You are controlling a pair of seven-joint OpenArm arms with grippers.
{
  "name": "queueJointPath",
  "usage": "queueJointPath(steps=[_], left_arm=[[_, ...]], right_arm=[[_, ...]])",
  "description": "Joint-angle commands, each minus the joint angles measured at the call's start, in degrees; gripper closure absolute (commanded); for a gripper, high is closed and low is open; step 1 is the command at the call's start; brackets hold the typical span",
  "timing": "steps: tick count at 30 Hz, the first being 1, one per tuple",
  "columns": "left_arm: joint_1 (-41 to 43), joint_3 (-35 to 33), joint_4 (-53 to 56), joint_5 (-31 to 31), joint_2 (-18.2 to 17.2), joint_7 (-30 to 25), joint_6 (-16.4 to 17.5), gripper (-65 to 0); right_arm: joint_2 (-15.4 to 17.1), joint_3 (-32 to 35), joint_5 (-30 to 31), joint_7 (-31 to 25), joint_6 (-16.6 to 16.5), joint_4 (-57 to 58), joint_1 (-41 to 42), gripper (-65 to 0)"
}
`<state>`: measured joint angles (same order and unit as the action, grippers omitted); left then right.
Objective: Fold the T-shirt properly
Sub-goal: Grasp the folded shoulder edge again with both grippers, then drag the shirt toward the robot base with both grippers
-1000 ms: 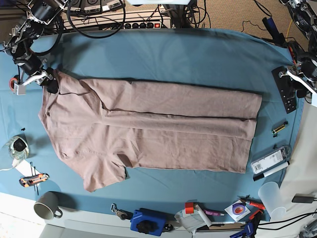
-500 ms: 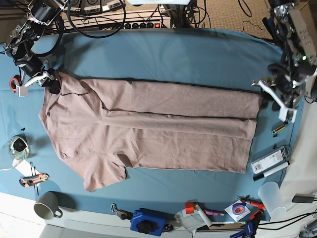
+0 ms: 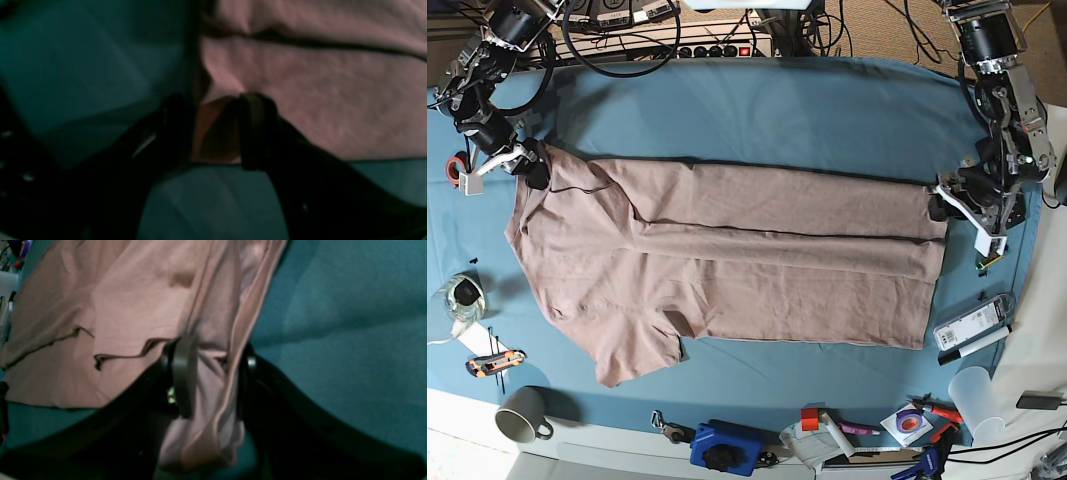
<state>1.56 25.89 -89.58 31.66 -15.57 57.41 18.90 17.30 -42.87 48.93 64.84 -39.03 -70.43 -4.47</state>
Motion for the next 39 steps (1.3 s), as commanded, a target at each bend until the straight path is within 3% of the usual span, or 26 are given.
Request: queueJointPath(steps=[1, 5, 9, 11, 18, 21, 30, 39], left_arm=[[-0.7, 0.2, -0.6, 1.4, -0.6, 0.6, 0.2, -27.4], [-0.3, 0.2, -0.6, 3.1, -0.6, 2.9, 0.2, -18.7], [-0.5, 0.2, -0.6, 2.9, -0.6, 1.6, 0.1, -6.6], [-0.4, 0.2, -0.6, 2.9, -0.6, 1.8, 0.1, 0.0], [-0.5, 0.2, -1.0, 3.5, -0.7, 8.4, 0.1, 0.0], [-0.4, 1.3, -2.5, 6.9, -0.6, 12.5, 0.2, 0.0], [2.3, 9.7, -4.3, 10.7, -1.4, 14.7, 0.7, 0.0], [9.2, 16.4, -4.5, 21.7, -2.5, 18.8, 6.4, 0.0]], right_arm=[[-0.2, 0.7, -6.4, 7.4, 1.3, 0.8, -1.1, -19.9], [-0.2, 0.7, -4.9, 7.4, 1.3, 0.8, -1.1, -19.0], [-0.1, 0.7, -4.9, 7.4, 1.3, 0.8, -1.1, -0.1], [-0.1, 0.7, -5.0, 7.3, 1.3, 0.8, -1.1, 0.0], [-0.2, -0.5, -5.0, 7.6, 0.9, -1.9, -1.2, 0.0], [-0.2, -2.5, -4.8, 8.3, -0.4, -5.4, -1.6, 0.0], [2.0, -3.8, 0.2, 12.3, -0.4, -9.4, -4.9, 0.0], [3.7, -5.1, 3.0, 13.0, -0.5, -9.5, -10.7, 0.0]])
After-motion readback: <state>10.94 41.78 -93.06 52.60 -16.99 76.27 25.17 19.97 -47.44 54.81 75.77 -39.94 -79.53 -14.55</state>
